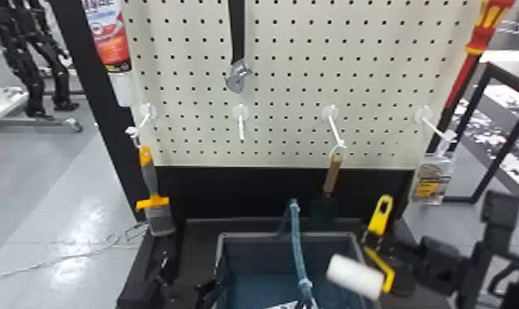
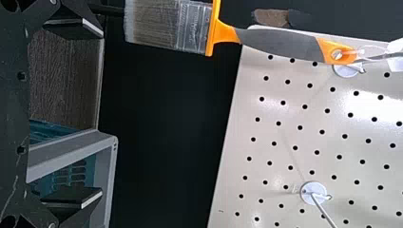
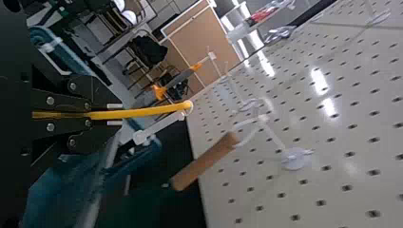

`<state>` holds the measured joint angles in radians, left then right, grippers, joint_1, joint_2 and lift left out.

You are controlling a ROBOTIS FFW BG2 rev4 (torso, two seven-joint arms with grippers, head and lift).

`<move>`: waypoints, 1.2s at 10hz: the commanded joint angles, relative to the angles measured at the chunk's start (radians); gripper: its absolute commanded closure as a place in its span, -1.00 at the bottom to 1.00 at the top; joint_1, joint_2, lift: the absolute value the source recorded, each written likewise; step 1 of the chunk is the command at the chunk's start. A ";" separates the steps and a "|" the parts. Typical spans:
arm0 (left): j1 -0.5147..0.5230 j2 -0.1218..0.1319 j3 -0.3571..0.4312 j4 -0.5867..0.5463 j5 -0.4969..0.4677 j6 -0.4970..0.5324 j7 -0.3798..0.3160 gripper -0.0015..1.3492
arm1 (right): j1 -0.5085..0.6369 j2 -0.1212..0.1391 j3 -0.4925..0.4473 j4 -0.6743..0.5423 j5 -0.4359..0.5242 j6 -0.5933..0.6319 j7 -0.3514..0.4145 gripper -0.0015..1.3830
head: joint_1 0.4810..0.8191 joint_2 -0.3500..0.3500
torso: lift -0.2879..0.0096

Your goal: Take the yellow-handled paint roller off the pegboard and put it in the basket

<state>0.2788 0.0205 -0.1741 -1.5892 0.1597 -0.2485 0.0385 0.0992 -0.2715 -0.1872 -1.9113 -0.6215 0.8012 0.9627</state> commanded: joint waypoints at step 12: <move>-0.004 -0.013 0.010 0.005 -0.002 -0.009 -0.003 -0.79 | -0.176 0.000 0.244 0.371 0.080 -0.149 0.111 -0.60 | -0.60 0.00 | 0.26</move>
<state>0.2748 0.0077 -0.1641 -1.5844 0.1580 -0.2576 0.0358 -0.0784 -0.2736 0.0568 -1.5407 -0.5394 0.6519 1.0738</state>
